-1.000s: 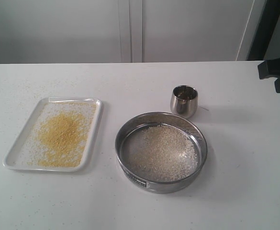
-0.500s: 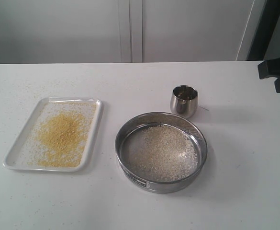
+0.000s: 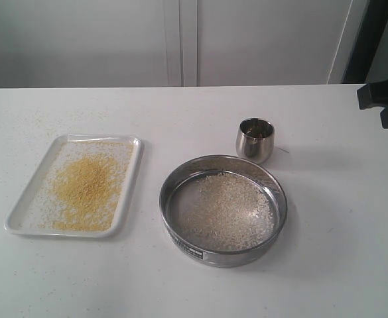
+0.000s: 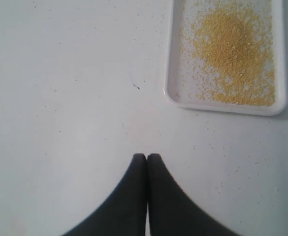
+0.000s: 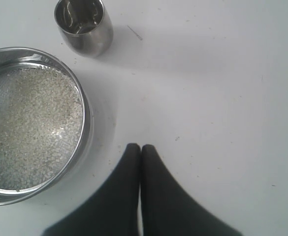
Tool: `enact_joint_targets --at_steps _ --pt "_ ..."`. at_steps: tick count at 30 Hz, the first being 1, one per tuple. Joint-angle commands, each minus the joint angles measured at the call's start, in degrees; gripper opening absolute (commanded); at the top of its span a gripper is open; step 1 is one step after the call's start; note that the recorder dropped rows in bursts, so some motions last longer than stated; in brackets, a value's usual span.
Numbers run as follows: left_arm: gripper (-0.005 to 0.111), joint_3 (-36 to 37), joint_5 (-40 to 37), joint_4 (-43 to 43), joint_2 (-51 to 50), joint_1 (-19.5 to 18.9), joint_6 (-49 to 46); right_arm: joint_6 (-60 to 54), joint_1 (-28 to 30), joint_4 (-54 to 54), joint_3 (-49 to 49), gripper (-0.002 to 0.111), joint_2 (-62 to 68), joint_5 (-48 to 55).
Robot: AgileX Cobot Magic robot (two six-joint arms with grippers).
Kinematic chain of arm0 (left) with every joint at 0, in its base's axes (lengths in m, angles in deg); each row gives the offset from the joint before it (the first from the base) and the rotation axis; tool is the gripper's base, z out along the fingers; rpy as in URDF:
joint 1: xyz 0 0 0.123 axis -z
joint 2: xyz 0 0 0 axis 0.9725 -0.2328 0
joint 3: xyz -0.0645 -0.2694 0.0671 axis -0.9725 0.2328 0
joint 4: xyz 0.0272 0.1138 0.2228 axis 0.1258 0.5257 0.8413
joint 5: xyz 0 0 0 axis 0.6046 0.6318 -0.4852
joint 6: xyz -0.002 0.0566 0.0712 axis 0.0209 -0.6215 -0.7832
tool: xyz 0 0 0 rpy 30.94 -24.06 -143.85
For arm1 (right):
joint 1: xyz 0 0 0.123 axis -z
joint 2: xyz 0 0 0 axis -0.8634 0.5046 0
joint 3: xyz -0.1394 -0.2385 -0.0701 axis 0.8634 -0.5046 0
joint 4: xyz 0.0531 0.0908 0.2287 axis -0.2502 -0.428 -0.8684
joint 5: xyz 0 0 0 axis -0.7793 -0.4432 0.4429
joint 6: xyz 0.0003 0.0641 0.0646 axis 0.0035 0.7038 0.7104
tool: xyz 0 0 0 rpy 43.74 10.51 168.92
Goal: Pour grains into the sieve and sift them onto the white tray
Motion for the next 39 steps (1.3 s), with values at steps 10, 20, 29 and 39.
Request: enact_joint_targets --at_steps 10,20,29,39 --pt "0.0 15.41 7.93 -2.72 17.09 -11.15 -0.03 -0.05 0.29 0.13 -0.21 0.0 -0.29 -0.66" --pt "0.0 23.32 13.29 -2.58 25.15 -11.28 -0.03 -0.05 0.29 0.13 -0.21 0.0 -0.29 -0.66" --pt "0.0 23.32 19.41 -9.27 25.18 -11.28 -11.64 -0.05 0.29 0.13 -0.21 0.0 -0.29 -0.66" --pt "0.0 23.41 20.25 -12.14 27.52 -11.28 -15.47 -0.05 0.29 0.13 -0.21 0.0 -0.29 -0.66"
